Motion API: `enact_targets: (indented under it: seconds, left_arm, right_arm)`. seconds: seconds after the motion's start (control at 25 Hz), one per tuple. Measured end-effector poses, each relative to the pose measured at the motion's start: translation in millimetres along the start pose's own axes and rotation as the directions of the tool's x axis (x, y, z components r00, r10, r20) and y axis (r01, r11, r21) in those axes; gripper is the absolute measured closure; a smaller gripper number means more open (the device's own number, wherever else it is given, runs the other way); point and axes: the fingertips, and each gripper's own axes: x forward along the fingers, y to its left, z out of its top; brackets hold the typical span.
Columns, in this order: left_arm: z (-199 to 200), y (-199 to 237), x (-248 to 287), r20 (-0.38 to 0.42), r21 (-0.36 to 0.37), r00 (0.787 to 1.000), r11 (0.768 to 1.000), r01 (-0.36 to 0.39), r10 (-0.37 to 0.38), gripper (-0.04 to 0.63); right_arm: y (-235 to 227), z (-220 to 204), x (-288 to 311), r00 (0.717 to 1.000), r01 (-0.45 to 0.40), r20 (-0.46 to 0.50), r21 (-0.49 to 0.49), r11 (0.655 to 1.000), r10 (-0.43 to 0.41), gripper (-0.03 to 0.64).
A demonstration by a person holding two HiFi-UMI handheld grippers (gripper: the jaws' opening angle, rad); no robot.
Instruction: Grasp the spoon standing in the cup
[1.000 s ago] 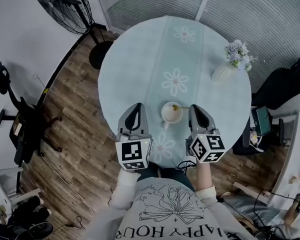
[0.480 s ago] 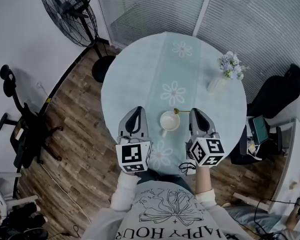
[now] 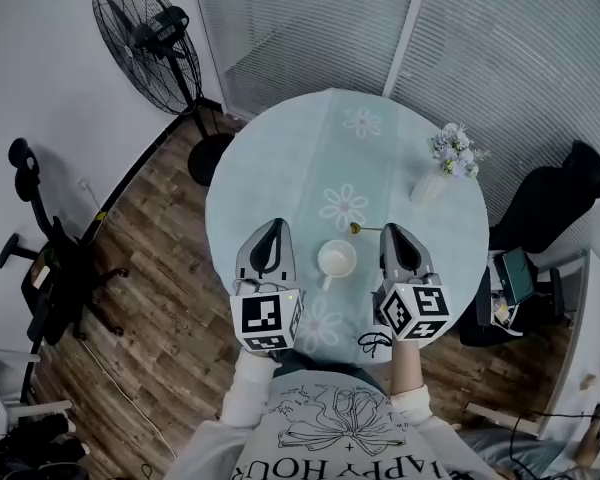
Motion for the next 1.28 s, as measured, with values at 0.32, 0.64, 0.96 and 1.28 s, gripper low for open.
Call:
enact_targets:
  seconds: [0.32, 0.64, 0.96, 1.28]
  left_arm:
    - [23, 4, 0, 0.040, 0.010, 0.999, 1.000, -0.005, 0.004, 0.589]
    - [36, 9, 3, 0.063, 0.014, 0.998, 1.000, -0.009, 0.008, 0.589]
    - [41, 8, 5, 0.072, 0.015, 0.997, 1.000, -0.006, 0.005, 0.589]
    - [42, 9, 3, 0.077, 0.018, 0.997, 1.000, -0.006, 0.005, 0.589]
  right_arm:
    - [6, 21, 4, 0.999, -0.018, 0.045, -0.010, 1.000, 0.019, 0.601]
    - [10, 35, 8, 0.997, -0.021, 0.071, -0.021, 1.000, 0.022, 0.601]
    - [10, 41, 8, 0.996, -0.024, 0.083, -0.012, 1.000, 0.025, 0.601]
    - [12, 42, 7, 0.995, -0.028, 0.092, -0.008, 1.000, 0.028, 0.601]
